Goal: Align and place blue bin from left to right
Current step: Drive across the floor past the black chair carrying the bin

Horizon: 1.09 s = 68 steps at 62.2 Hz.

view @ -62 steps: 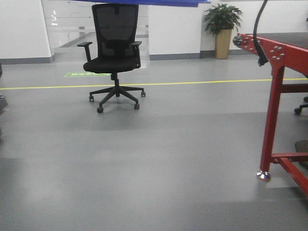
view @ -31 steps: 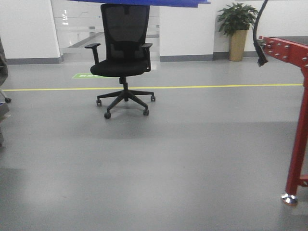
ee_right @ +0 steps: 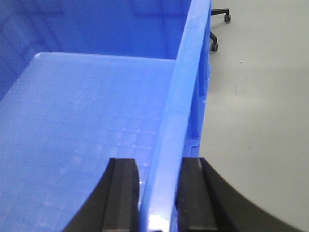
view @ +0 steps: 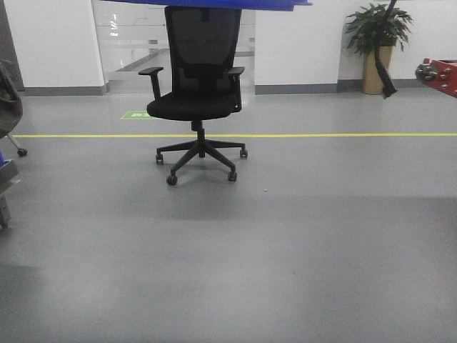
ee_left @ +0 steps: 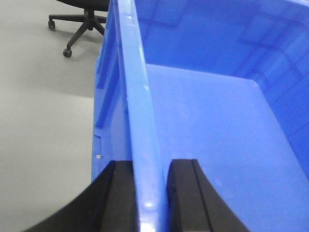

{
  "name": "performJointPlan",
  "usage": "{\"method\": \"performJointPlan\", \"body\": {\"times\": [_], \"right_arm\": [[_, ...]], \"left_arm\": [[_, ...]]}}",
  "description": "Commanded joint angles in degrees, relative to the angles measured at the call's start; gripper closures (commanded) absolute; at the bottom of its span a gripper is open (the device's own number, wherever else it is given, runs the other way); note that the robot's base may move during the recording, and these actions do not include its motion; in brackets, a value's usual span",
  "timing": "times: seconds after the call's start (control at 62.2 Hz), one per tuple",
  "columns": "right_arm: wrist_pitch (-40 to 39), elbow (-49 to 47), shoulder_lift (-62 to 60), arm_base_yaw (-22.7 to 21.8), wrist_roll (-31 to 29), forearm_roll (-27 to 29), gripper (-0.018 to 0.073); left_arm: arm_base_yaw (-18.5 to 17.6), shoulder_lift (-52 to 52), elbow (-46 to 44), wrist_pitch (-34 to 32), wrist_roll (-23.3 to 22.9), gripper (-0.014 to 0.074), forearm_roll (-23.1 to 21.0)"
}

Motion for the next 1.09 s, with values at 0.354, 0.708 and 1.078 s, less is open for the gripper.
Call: {"method": "performJointPlan", "body": {"times": [0.354,0.708,1.078], "right_arm": [[-12.1,-0.6,-1.8,0.8,-2.4,3.2,0.0712],[-12.1,-0.6,-1.8,0.8,-2.4,3.2,0.0712],[-12.1,-0.6,-1.8,0.8,-2.4,3.2,0.0712]], "left_arm": [[-0.8,-1.4,-1.3,-5.7,1.0,0.0707,-4.5],[-0.8,-1.4,-1.3,-5.7,1.0,0.0707,-4.5],[-0.8,-1.4,-1.3,-5.7,1.0,0.0707,-4.5]]}}
